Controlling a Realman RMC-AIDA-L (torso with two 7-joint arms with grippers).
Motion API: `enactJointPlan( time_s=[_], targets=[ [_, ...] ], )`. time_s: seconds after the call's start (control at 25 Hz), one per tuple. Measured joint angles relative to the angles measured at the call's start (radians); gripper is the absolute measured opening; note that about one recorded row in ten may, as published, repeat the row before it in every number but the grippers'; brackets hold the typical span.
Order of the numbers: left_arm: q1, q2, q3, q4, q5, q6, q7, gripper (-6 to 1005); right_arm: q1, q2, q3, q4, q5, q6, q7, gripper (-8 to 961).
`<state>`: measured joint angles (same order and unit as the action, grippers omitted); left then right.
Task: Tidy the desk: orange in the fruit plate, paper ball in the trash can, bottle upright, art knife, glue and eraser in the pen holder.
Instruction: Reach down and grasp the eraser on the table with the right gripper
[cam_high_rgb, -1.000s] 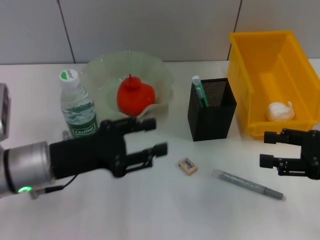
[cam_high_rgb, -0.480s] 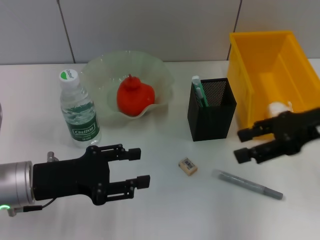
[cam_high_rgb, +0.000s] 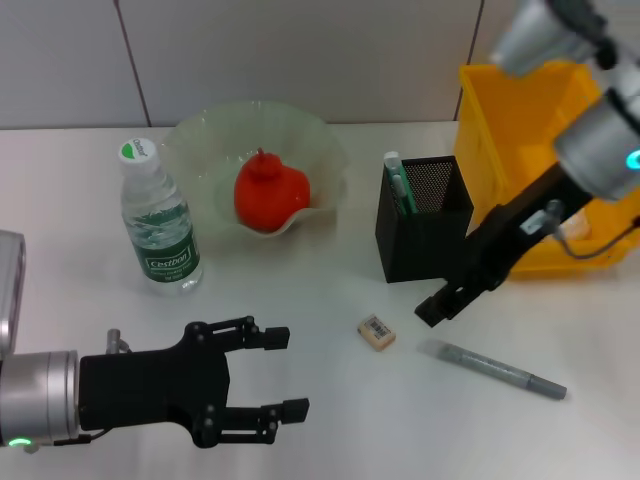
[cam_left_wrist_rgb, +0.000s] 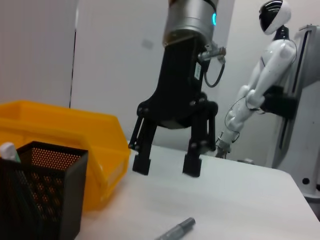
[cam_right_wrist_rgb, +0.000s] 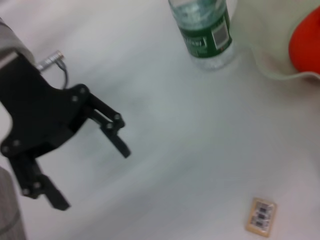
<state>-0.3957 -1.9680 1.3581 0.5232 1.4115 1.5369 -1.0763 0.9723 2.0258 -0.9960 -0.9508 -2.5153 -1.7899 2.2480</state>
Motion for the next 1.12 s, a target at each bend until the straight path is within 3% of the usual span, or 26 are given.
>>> enactJointPlan(
  time_s=[0.04, 0.28, 0.32, 0.64, 1.12],
  targets=[
    [0.002, 0.001, -0.010, -0.004, 0.002, 0.001, 0.003, 812, 0.023, 0.012, -0.022, 0.028, -0.032, 0.034, 0.000, 773],
    [0.015, 0.000, -0.028, -0.007, 0.003, 0.006, 0.020, 812, 0.046, 0.037, -0.116, 0.082, -0.046, 0.114, -0.042, 772],
    [0.016, 0.000, -0.029, -0.007, 0.003, 0.006, 0.021, 812, 0.047, 0.050, -0.164, 0.087, -0.046, 0.144, -0.070, 772],
    [0.027, 0.004, -0.031, -0.007, 0.003, 0.008, 0.020, 812, 0.043, 0.059, -0.328, 0.116, -0.030, 0.238, -0.160, 770],
    [0.027, 0.002, -0.046, -0.006, 0.002, 0.009, 0.014, 812, 0.055, 0.062, -0.347, 0.132, -0.013, 0.279, -0.308, 768]
  ],
)
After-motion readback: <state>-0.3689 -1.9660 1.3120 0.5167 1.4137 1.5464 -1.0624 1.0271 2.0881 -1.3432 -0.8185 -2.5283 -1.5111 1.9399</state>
